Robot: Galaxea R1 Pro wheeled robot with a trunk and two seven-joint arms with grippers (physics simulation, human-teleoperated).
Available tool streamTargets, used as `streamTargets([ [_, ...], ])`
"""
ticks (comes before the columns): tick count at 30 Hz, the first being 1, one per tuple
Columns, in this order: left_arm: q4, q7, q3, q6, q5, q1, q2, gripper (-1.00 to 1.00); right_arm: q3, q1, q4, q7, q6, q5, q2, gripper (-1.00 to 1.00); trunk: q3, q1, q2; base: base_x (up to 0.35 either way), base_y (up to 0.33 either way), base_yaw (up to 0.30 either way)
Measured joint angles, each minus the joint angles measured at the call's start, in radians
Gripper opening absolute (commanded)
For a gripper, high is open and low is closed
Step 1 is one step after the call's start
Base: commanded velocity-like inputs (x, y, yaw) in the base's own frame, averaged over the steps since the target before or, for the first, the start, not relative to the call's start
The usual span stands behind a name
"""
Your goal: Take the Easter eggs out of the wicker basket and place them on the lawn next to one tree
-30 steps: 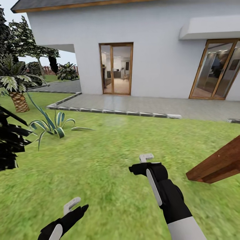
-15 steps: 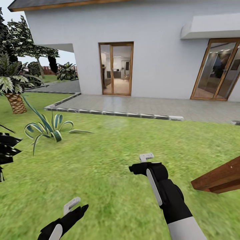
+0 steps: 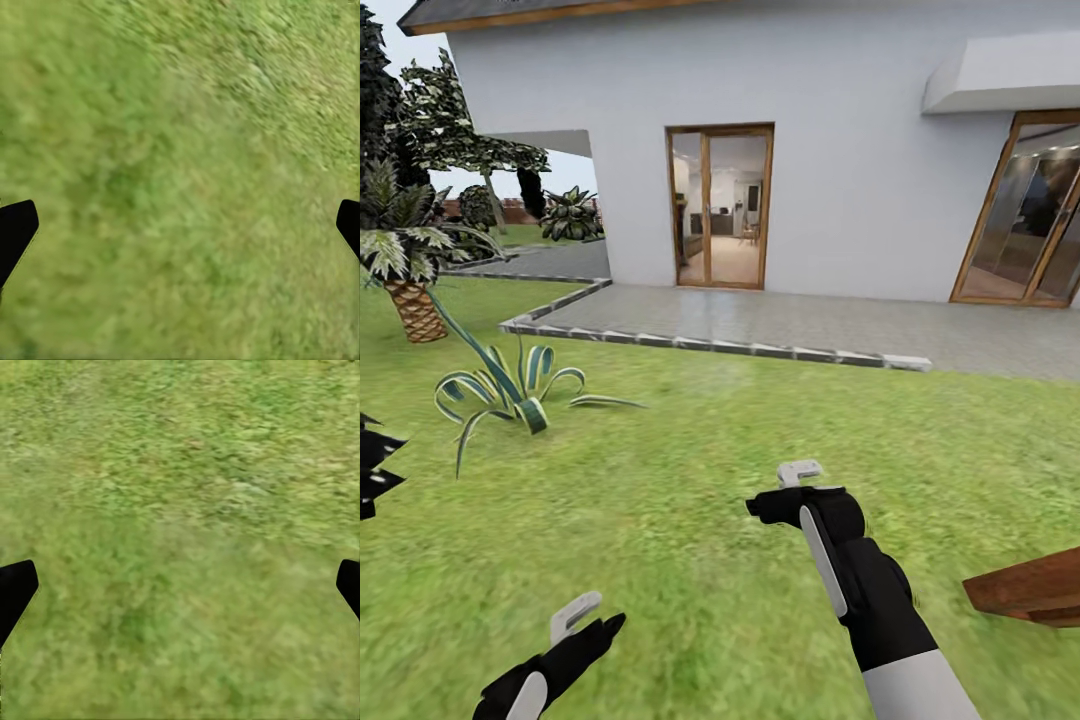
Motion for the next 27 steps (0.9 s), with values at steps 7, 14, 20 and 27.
streamTargets([
  [7, 0.000, 0.001, 0.000, 0.000, -0.001, 0.000, 0.000, 1.00, 0.002, 0.000, 0.000, 0.000, 0.000, 0.000, 0.000, 1.00, 0.000, 0.000, 0.000, 0.331, -0.059, 0.266],
  [14, 0.001, 0.007, 0.000, 0.000, -0.002, 0.000, 0.000, 1.00, 0.003, 0.000, -0.003, 0.000, 0.000, 0.001, 0.000, 1.00, 0.000, 0.000, 0.000, 0.330, -0.117, 0.276],
  [20, 0.005, 0.007, 0.000, 0.000, -0.002, 0.000, 0.000, 1.00, 0.001, 0.000, -0.030, 0.000, 0.000, 0.000, 0.000, 1.00, 0.000, 0.000, 0.000, 0.321, -0.156, 0.155],
  [27, 0.007, 0.006, 0.000, 0.000, -0.002, 0.000, 0.000, 1.00, 0.000, 0.000, -0.039, 0.000, 0.000, 0.000, 0.000, 1.00, 0.000, 0.000, 0.000, 0.314, -0.170, 0.022],
])
